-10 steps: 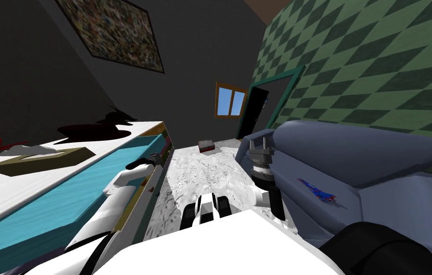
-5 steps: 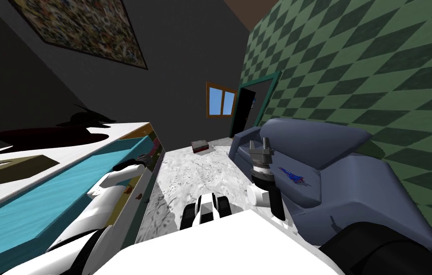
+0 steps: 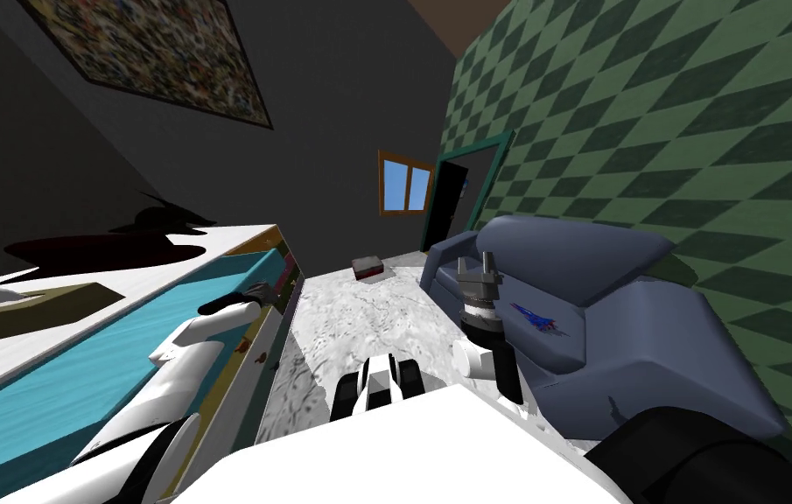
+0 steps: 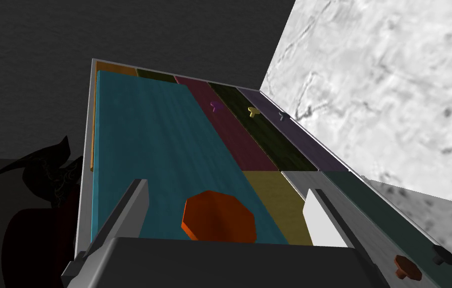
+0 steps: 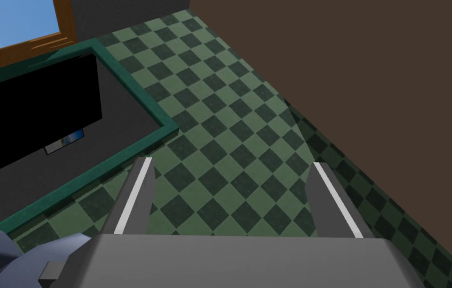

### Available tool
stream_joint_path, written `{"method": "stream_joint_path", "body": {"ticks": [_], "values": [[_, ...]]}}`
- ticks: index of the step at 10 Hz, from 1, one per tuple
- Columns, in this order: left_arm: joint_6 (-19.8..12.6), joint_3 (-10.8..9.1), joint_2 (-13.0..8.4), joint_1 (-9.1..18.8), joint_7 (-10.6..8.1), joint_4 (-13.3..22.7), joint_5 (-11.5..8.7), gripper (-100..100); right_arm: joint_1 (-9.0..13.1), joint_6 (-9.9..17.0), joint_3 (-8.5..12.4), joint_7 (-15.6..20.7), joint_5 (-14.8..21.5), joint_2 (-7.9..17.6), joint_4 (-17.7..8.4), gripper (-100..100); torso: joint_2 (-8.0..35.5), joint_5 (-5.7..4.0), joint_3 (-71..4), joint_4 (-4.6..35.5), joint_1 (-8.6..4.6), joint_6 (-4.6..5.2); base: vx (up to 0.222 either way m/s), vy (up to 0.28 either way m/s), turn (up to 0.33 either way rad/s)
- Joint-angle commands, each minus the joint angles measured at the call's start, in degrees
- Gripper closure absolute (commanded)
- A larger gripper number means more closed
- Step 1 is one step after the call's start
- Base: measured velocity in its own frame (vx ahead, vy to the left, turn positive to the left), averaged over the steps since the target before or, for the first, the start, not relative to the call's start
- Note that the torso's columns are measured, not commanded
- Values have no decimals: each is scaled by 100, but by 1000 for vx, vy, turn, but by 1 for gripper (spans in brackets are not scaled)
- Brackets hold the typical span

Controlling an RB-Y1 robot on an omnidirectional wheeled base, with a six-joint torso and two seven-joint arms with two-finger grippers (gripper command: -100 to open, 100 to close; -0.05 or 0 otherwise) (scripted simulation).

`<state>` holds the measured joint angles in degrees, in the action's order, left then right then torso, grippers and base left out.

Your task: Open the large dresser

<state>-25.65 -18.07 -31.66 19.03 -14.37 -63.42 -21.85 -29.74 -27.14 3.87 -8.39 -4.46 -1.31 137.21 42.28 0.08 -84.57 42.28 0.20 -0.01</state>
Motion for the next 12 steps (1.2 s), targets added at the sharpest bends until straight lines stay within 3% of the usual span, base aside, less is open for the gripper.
{"method": "stream_joint_path", "body": {"ticks": [1,4,7,8,10,11,12], "values": [[-9,-4,-8,-5,-5,-21,-6,-100,0,0,0,0,0,0,0,0,3,-5,1,1,-10,1,-14,96,-1],[164,-336,-8,116,-146,388,336,-100,1,0,-2,0,0,-1,0,0,0,-7,0,-1,-27,4,-42,59,-252],[205,-396,-1,130,-171,467,399,-100,0,0,-1,0,0,-1,0,0,-4,-8,-3,-1,-23,1,-25,37,-71],[139,-289,-8,99,-126,328,287,100,0,0,-1,0,0,-2,0,0,-8,-10,-5,-2,-30,-1,24,-24,211],[39,-100,-12,32,-46,91,92,100,-2,-1,-1,0,0,-2,1,0,-12,-14,-8,-4,-41,-2,48,-72,267],[57,-163,-21,18,-76,120,133,100,-1,-1,-2,0,0,-2,1,0,-7,-12,-5,-2,-33,2,24,-36,33],[16,-125,-33,16,-57,52,79,-100,0,0,-2,0,0,-2,1,0,5,-6,2,1,-12,5,-12,68,-35]]}}
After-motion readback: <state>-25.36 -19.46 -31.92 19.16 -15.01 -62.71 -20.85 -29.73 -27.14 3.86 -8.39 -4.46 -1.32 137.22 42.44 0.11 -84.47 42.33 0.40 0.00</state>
